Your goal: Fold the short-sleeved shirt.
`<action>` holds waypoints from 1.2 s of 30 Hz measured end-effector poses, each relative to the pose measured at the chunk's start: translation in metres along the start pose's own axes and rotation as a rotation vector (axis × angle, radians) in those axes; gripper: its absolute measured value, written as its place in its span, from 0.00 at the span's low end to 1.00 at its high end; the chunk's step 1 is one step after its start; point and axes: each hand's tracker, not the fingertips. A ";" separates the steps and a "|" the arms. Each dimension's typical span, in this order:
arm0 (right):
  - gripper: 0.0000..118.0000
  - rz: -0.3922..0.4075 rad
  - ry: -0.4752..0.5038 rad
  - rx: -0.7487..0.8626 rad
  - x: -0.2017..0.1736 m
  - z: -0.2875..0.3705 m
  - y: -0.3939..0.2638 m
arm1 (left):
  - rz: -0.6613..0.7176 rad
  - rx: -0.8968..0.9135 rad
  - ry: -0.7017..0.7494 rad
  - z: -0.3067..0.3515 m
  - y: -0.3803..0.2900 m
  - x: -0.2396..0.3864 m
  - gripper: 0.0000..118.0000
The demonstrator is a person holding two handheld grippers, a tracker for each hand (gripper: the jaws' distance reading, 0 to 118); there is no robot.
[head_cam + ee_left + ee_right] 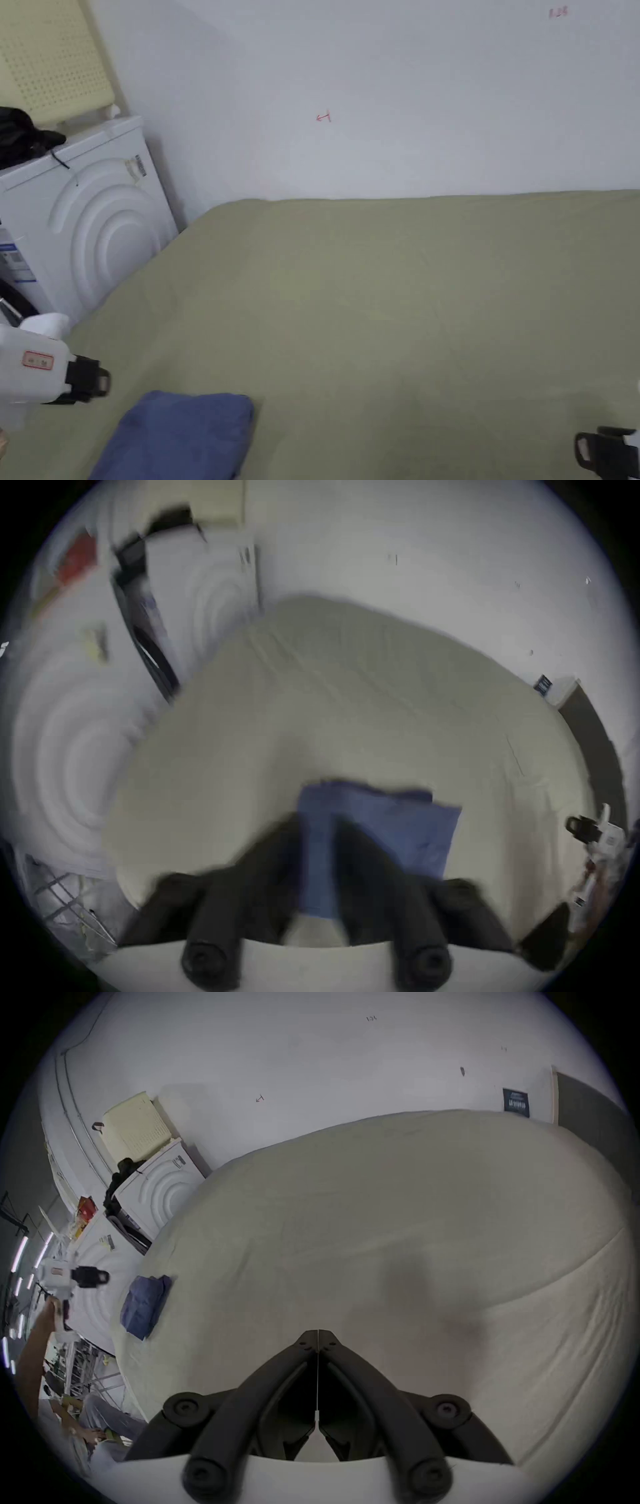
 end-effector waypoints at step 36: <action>0.99 0.184 -0.424 0.635 0.107 0.259 0.010 | -0.062 0.609 -0.332 0.192 -0.132 0.451 1.00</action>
